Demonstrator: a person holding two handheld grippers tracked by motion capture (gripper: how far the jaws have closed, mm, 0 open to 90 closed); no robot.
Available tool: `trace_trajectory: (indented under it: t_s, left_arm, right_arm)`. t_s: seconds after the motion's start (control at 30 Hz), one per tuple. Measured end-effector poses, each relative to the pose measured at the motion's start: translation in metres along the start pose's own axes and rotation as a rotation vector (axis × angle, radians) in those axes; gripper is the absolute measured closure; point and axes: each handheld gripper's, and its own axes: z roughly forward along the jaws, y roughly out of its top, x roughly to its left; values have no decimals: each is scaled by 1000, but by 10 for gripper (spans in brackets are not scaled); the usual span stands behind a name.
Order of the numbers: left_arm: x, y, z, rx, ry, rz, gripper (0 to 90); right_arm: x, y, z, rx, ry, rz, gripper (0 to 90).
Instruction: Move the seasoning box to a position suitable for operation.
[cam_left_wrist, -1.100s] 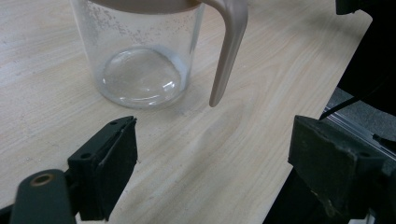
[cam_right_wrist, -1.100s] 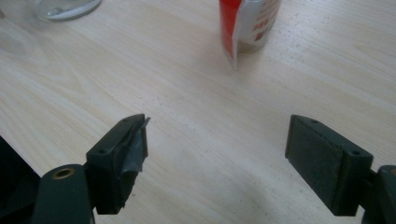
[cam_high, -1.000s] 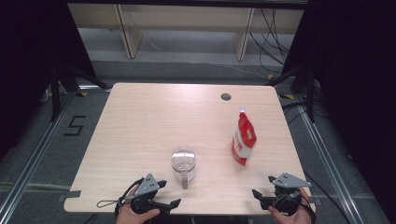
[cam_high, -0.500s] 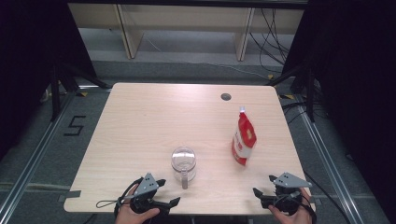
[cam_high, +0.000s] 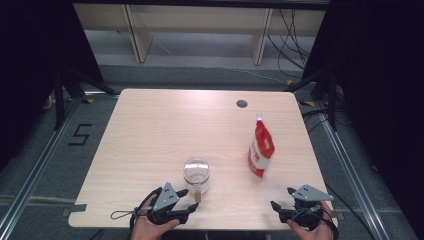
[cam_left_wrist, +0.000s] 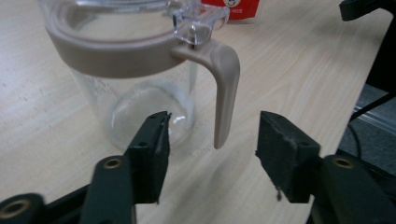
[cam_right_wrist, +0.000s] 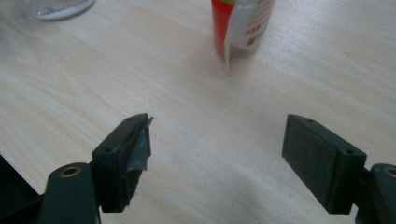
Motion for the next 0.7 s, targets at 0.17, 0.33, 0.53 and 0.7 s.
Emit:
trace_trajectory:
  t_s: [0.17, 0.33, 0.53, 0.7]
  left_arm:
    - [-2, 3, 8, 0, -11, 4, 547]
    - [-4, 6, 15, 1, -5, 19, 617]
    - [-2, 10, 24, -4, -15, 29, 699]
    - [-8, 11, 27, -8, -3, 16, 762]
  right_arm:
    - [1, -1, 0, 8, 3, 26, 247]
    - [1, -1, 0, 5, 3, 21, 246]
    - [-2, -1, 1, 3, 1, -8, 247]
    - [1, -1, 0, 18, 0, 31, 248]
